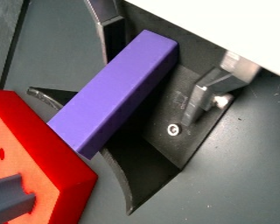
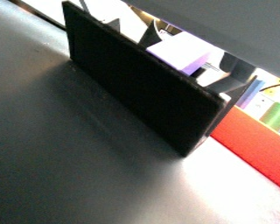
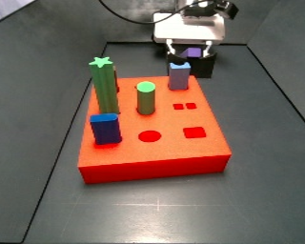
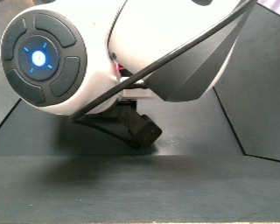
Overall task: Pick up the rectangle object. Move up. Place the rectangle object on the fixture. Regrasp the rectangle object. Move to above the board. Insert the rectangle object.
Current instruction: Regrasp the rectangle object.
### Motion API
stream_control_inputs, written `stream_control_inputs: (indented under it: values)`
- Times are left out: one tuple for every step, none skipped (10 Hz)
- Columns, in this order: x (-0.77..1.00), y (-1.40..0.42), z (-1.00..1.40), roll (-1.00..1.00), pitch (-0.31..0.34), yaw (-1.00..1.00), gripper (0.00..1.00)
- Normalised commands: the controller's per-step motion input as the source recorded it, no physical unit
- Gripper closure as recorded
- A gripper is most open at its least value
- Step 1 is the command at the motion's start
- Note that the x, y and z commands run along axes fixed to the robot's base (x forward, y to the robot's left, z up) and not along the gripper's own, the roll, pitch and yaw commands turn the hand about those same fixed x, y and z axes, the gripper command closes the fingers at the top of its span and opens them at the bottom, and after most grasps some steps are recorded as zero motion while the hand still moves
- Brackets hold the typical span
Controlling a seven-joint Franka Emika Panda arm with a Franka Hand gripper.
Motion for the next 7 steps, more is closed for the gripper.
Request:
stream_control_inputs:
  values:
    - [-0.01, 0.00, 1.00, 0.06, 0.011, 0.01, 0.00]
    - [-0.02, -0.01, 1.00, 0.07, 0.019, 0.02, 0.00]
    - [-0.03, -0.01, 1.00, 0.08, 0.022, 0.02, 0.00]
    - [-0.04, -0.01, 1.00, 0.08, 0.039, 0.01, 0.00]
    - [-0.04, -0.01, 1.00, 0.07, 0.047, 0.01, 0.00]
    - [-0.04, 0.00, 0.77, 0.06, 0.060, 0.01, 0.00]
    - [-0.03, 0.00, 0.60, 0.06, 0.068, 0.00, 0.00]
